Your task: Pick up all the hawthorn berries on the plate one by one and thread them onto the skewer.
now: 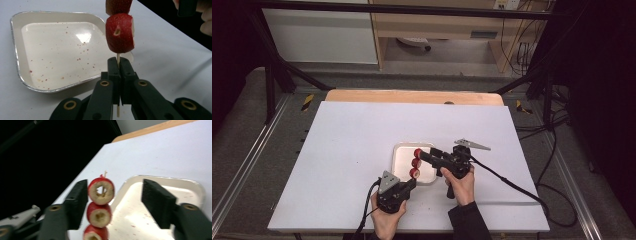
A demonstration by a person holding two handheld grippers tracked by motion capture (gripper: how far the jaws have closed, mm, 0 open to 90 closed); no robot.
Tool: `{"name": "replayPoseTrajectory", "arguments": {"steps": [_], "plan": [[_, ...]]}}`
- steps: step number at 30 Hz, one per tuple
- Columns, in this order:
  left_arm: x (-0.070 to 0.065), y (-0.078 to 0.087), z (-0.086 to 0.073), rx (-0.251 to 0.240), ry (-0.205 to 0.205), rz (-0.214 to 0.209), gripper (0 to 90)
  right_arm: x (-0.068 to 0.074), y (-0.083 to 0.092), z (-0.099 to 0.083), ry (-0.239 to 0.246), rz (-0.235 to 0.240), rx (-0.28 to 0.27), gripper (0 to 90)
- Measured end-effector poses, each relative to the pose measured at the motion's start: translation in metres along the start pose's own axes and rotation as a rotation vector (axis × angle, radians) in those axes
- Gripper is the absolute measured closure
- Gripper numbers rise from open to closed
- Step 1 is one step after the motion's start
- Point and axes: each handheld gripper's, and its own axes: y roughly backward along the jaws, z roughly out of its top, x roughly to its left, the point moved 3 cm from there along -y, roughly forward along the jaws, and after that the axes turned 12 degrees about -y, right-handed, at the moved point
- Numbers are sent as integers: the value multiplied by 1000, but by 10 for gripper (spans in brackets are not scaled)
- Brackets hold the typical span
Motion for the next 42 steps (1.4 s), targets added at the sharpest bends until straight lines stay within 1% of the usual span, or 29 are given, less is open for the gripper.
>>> {"name": "replayPoseTrajectory", "arguments": {"steps": [4, 6, 7, 9, 13, 15, 18, 21, 23, 24, 27, 30, 34, 35, 37, 39, 42], "plan": [[3, 4, 0, 7, -31, 0, 886, -5, 5, 6, 92, -61, 36, 216], [4, 7, 0, 15, -49, 3, 886, -9, 7, 7, 146, -93, 69, 156], [5, 8, -1, 19, -55, 4, 886, -10, 8, 7, 183, -108, 83, 138], [7, 10, -1, 23, -60, 5, 886, -14, 11, 7, 239, -136, 124, 93], [10, 14, -1, 38, -87, 3, 886, -22, 20, 4, 320, -179, 178, 54], [12, 16, -1, 45, -91, 1, 885, -26, 24, 2, 352, -198, 205, 46], [15, 19, 0, 58, -98, 4, 885, -34, 29, -2, 362, -219, 228, 25], [17, 22, 1, 66, -104, 2, 885, -41, 35, -5, 363, -226, 246, 14], [18, 23, 2, 76, -110, -1, 885, -46, 38, -7, 386, -239, 261, 7], [19, 24, 3, 78, -121, 3, 885, -48, 40, -7, 395, -243, 263, 6], [21, 25, 5, 89, -128, -1, 885, -53, 48, -8, 405, -257, 264, 6], [23, 27, 7, 108, -138, -7, 885, -59, 56, -9, 402, -261, 254, 7], [25, 27, 11, 130, -148, -18, 885, -71, 67, -14, 399, -290, 263, 8], [26, 27, 13, 136, -155, -15, 885, -74, 69, -15, 402, -290, 265, 8], [28, 27, 17, 139, -149, -22, 885, -79, 74, -18, 407, -283, 268, 9], [30, 27, 21, 148, -157, -18, 885, -84, 78, -22, 415, -274, 276, 9], [32, 27, 27, 154, -160, -23, 884, -89, 82, -27, 426, -282, 292, 11]]}}
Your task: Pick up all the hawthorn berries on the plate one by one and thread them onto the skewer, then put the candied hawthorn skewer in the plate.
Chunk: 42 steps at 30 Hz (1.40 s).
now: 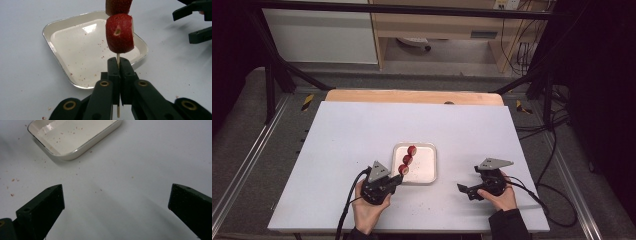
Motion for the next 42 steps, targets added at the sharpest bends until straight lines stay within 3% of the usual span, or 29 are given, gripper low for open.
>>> {"name": "replayPoseTrajectory", "arguments": {"steps": [15, 29, 42], "plan": [[17, 1, 29, 53, -26, 5, 884, -8, 9, -16, 2, 11, 9, 16], [27, -30, 39, 168, -46, 4, 884, -8, 10, -19, 5, 9, 11, 15], [28, -62, 28, 305, -53, 13, 884, -10, 12, -19, -4, 12, -1, 16]]}}
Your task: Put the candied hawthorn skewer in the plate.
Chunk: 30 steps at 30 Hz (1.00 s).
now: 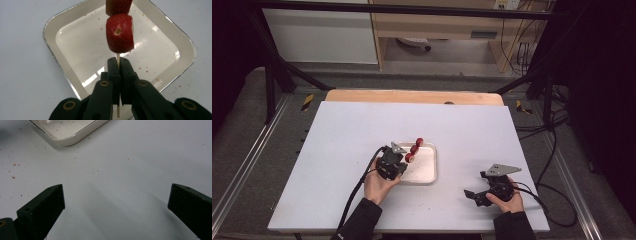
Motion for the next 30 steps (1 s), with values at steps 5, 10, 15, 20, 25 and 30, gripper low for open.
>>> {"name": "replayPoseTrajectory", "arguments": {"steps": [5, 10, 15, 20, 25, 30], "plan": [[-2, -8, -1, 39, 2, 13, 884, 1, -1, -1, -6, 1, 11, 15], [-3, -12, -3, 63, 22, 14, 883, 0, -2, -1, -2, -1, 12, 15], [-5, -15, -3, 80, 22, 21, 881, 1, -2, -1, -4, -1, 17, 15], [-5, -15, -2, 85, 23, 20, 880, 1, -2, -1, -7, 1, 15, 16], [-5, -15, -3, 82, 15, 28, 877, 1, -2, -1, -7, -1, 15, 16], [-3, -9, -2, 50, 1, 23, 823, 1, -2, -1, -3, -2, 16, 16]]}}
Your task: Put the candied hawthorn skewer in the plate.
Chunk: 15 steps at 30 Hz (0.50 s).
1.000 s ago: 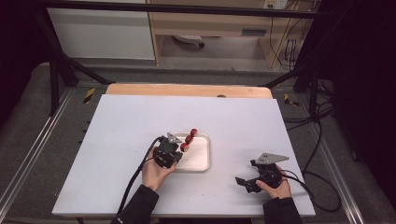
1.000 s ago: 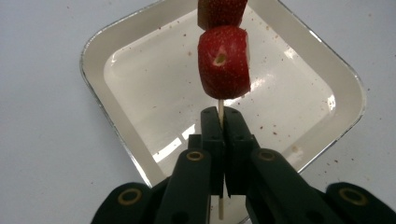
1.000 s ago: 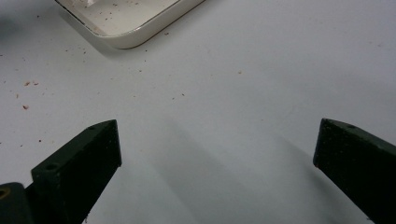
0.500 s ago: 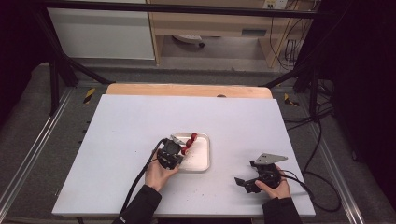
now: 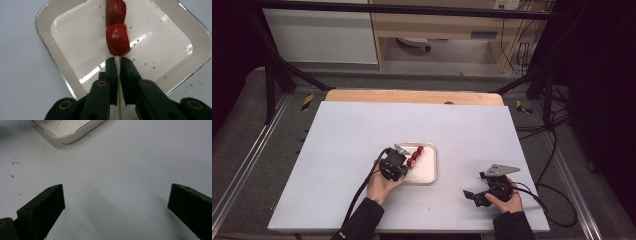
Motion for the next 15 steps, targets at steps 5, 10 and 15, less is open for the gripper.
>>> {"name": "replayPoseTrajectory", "arguments": {"steps": [5, 10, 15], "plan": [[6, 14, -3, -32, -27, -22, 728, 0, 1, 0, -6, 2, -5, 16], [12, 28, -8, -54, -51, -60, 567, 0, 2, 1, -10, -2, -9, 15], [17, 40, -16, -68, -84, -105, 387, 0, 2, 1, -11, -2, -14, 15]]}}
